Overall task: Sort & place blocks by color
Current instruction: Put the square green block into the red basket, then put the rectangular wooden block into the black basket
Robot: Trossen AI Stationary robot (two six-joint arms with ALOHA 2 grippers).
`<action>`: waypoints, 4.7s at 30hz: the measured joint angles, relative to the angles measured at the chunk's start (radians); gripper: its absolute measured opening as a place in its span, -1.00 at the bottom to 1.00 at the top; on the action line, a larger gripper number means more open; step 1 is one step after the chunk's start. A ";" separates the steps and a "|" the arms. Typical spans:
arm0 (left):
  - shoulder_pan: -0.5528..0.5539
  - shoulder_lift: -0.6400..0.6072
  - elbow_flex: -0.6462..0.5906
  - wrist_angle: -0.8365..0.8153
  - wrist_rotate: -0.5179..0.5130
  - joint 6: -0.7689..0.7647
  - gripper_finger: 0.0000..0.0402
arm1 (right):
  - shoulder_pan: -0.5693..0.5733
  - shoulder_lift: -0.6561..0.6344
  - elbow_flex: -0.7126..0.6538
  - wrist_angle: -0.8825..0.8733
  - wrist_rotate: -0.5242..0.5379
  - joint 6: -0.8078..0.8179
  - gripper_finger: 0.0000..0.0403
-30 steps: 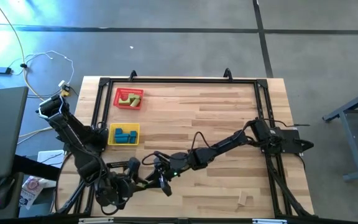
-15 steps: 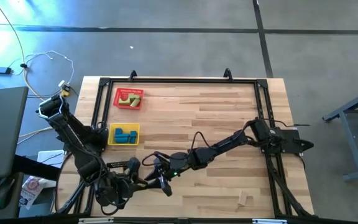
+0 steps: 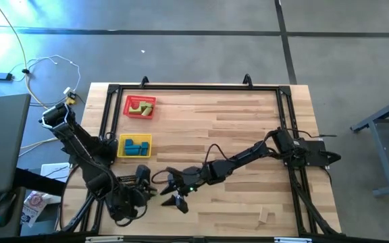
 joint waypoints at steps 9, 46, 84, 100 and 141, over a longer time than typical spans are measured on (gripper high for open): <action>0.076 0.001 0.000 -0.152 -0.032 -0.062 -0.81 | 0.008 0.000 0.001 -0.049 -0.001 -0.008 0.10; 1.114 -0.177 0.001 -0.589 -0.060 0.006 -0.82 | 0.120 -0.031 0.001 -0.185 0.052 0.072 0.10; 1.526 -0.015 0.001 -0.357 0.314 0.105 -0.19 | 0.266 -0.206 0.000 -1.137 0.441 0.516 0.10; 1.270 -0.078 0.001 -0.357 0.318 0.058 -0.19 | 0.426 -0.212 0.000 -1.501 0.464 1.214 0.10; 1.059 -0.079 0.001 -0.356 0.236 -0.008 -0.19 | 0.656 -0.147 0.000 -1.577 0.112 1.857 0.10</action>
